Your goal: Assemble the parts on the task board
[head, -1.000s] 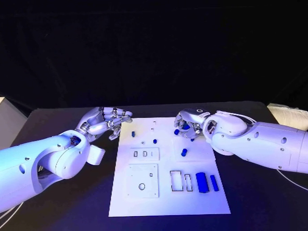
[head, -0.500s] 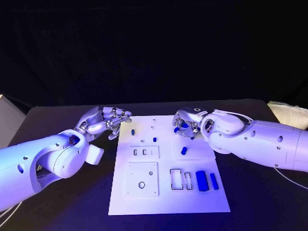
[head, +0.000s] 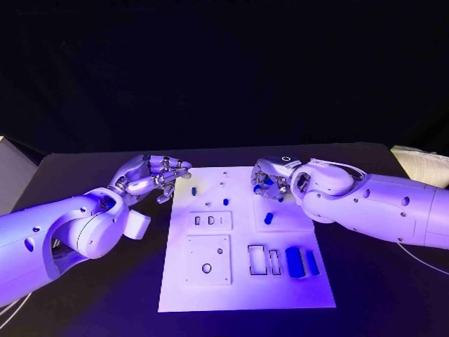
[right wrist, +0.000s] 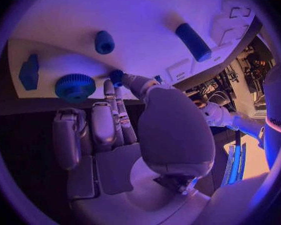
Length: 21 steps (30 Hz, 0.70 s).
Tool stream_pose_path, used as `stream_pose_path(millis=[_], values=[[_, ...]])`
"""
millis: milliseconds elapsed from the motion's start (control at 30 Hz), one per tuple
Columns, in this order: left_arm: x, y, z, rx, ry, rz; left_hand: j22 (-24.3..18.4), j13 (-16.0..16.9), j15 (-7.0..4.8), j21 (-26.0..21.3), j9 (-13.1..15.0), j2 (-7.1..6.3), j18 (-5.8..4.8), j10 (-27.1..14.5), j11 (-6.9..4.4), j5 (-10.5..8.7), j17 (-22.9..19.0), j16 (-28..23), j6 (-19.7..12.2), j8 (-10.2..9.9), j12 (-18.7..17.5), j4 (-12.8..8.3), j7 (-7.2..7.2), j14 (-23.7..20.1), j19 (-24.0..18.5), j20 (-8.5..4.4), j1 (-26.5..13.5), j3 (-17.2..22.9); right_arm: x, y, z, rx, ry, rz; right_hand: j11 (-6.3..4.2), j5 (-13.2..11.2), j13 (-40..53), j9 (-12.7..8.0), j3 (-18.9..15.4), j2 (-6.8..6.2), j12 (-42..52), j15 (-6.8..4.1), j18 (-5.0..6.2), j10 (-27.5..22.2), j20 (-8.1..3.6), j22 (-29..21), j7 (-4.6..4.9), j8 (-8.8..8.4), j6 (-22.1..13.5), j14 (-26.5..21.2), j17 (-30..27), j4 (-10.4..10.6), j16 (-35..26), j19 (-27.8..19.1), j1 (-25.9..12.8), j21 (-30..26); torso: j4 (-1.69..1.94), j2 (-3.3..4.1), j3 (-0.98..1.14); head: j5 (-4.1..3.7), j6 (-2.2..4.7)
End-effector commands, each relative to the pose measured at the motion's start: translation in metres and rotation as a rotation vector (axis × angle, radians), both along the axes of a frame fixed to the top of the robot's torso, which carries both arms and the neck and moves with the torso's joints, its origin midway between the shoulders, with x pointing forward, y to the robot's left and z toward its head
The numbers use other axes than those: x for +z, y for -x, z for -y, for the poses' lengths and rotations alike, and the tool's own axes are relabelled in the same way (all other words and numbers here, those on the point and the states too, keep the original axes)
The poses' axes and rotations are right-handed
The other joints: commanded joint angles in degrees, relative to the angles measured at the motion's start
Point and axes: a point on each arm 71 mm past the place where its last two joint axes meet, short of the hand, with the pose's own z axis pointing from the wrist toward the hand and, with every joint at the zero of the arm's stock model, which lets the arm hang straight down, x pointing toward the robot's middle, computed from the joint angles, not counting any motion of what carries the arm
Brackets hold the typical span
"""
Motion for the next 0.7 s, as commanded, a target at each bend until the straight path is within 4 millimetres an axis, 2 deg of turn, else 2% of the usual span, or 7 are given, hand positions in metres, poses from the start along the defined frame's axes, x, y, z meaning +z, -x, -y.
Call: stream_pose_path(millis=[33,167,300,400,500,567,700], values=[[0.001,0.000,0.002,-0.024,-0.001,0.000,0.04,0.08,-0.05,0.21,0.06,-0.23,-0.73,-0.04,0.00,0.13,0.01,0.27,-0.44,0.26,0.36,-0.29,0.14,0.13,0.36,-0.04,0.08,-0.05,-0.001,0.000,0.000,-0.012,0.021,0.006,-0.09,0.88,0.13,0.50,0.52,0.63,0.22,-0.55,-0.65,0.77,-0.52,6.23,-0.17,0.61,0.79,1.26,-0.05,-0.22,0.43,2.06,0.40,0.43,-0.06,0.10,0.03,0.07,-0.19],[0.000,0.000,0.002,-0.026,-0.003,-0.001,0.14,0.12,-0.05,0.28,0.08,-0.25,-0.75,-0.12,0.02,0.12,-0.01,0.24,-0.52,0.25,0.37,-0.36,0.16,0.10,0.40,-0.04,0.14,-0.03,-0.001,0.000,0.000,-0.022,0.026,0.014,-0.34,1.24,0.23,1.20,1.10,1.12,0.18,-0.76,-0.69,1.35,-0.73,6.47,-0.37,1.10,1.14,1.23,-0.16,-1.02,0.64,2.14,1.41,0.57,-0.09,0.17,0.02,0.10,-0.28],[0.000,0.000,0.002,-0.031,-0.005,-0.003,-0.06,0.34,0.15,0.31,-0.03,-0.33,-0.69,-1.18,0.30,0.10,-0.53,-0.32,-1.96,-0.32,0.24,-0.57,0.35,-0.37,-0.02,0.06,0.21,0.07,0.002,0.000,0.001,-0.036,0.003,0.049,-0.40,0.07,0.32,1.80,1.75,1.66,0.12,-0.83,-0.69,1.75,-0.82,6.47,-0.41,1.44,1.27,1.14,-0.47,-1.38,0.68,2.10,1.77,0.53,-0.08,0.20,0.10,0.17,-0.34],[-0.001,-0.001,0.002,-0.031,-0.007,-0.004,-0.18,0.42,0.22,0.28,-0.01,-0.31,-0.66,-1.50,0.38,0.10,-0.91,-0.67,-2.17,-0.37,0.26,-0.57,0.43,-0.63,-0.19,0.11,0.16,0.07,0.004,0.000,0.001,-0.048,-0.017,0.075,-0.57,0.51,0.50,2.61,2.53,2.19,0.17,-0.97,-0.68,2.30,-0.94,6.48,-0.50,2.11,1.79,1.07,-0.62,-2.15,0.80,2.07,2.46,0.51,-0.09,0.22,0.10,-0.01,-0.22],[-0.001,-0.002,0.000,-0.027,-0.011,-0.002,-0.81,0.57,0.37,-0.03,0.04,-0.20,-0.51,-2.19,0.54,0.12,-1.74,-1.49,-2.58,-0.44,0.30,-0.75,0.59,-1.26,-0.81,0.24,0.32,0.21,0.005,0.000,0.000,-0.056,-0.028,0.094,-0.65,0.65,0.63,3.16,2.96,2.44,0.18,-1.04,-0.71,2.66,-1.02,6.66,-0.49,2.46,1.89,1.06,-0.64,-2.68,0.93,2.13,2.78,0.61,0.00,0.17,-0.01,-0.48,-0.16],[-0.001,-0.003,-0.001,-0.019,-0.016,0.002,-0.98,0.64,0.41,-0.10,0.06,-0.11,-0.47,-2.48,0.61,0.12,-1.89,-1.69,-2.77,-0.48,0.34,-0.87,0.63,-1.43,-1.01,0.29,0.47,0.33,0.006,0.001,-0.001,-0.057,-0.032,0.108,-0.62,0.74,0.66,3.34,3.21,2.59,0.12,-1.04,-0.70,2.68,-1.04,6.63,-0.42,2.49,1.76,1.04,-0.72,-2.91,0.94,2.11,2.96,0.59,0.03,0.22,0.02,-0.67,-0.14],[-0.002,-0.004,-0.004,-0.006,-0.021,0.006,-1.00,0.72,0.44,-0.10,0.08,-0.04,-0.45,-2.76,0.66,0.12,-2.04,-1.87,-2.97,-0.52,0.39,-1.00,0.66,-1.56,-1.10,0.33,0.60,0.44,0.009,0.003,-0.004,-0.060,-0.047,0.130,-0.62,0.86,0.70,3.53,3.42,2.66,0.10,-1.04,-0.73,2.75,-1.06,6.77,-0.39,2.55,1.69,1.08,-0.48,-3.16,1.14,2.18,3.10,0.68,0.02,0.23,0.04,-0.63,-0.16]])
